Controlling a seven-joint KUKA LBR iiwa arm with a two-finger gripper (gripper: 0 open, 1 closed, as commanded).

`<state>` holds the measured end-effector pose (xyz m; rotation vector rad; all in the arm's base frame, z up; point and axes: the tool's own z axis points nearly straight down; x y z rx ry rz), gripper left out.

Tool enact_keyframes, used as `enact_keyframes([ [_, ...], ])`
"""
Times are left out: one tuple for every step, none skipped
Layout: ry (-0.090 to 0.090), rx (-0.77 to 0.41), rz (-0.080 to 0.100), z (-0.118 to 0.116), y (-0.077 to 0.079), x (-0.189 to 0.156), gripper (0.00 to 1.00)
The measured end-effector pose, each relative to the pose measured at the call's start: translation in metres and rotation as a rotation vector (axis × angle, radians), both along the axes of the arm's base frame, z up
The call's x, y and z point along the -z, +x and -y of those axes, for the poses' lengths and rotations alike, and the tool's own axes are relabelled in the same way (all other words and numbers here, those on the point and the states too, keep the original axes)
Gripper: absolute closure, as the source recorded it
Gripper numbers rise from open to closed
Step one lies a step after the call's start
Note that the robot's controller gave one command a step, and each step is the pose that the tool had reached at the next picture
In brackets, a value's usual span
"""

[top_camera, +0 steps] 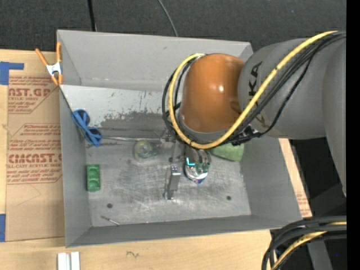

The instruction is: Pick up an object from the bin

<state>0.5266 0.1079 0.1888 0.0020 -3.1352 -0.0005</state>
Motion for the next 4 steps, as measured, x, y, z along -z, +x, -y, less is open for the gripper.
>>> enact_keyframes([
  [0.003,-0.23,0.026,0.014,0.066,0.101,0.0],
  [0.001,-0.507,0.013,0.047,0.067,0.088,0.0],
  [-0.001,-0.466,0.006,0.148,0.034,0.072,0.0],
  [0.002,-0.353,0.017,0.122,0.04,0.118,0.0],
])
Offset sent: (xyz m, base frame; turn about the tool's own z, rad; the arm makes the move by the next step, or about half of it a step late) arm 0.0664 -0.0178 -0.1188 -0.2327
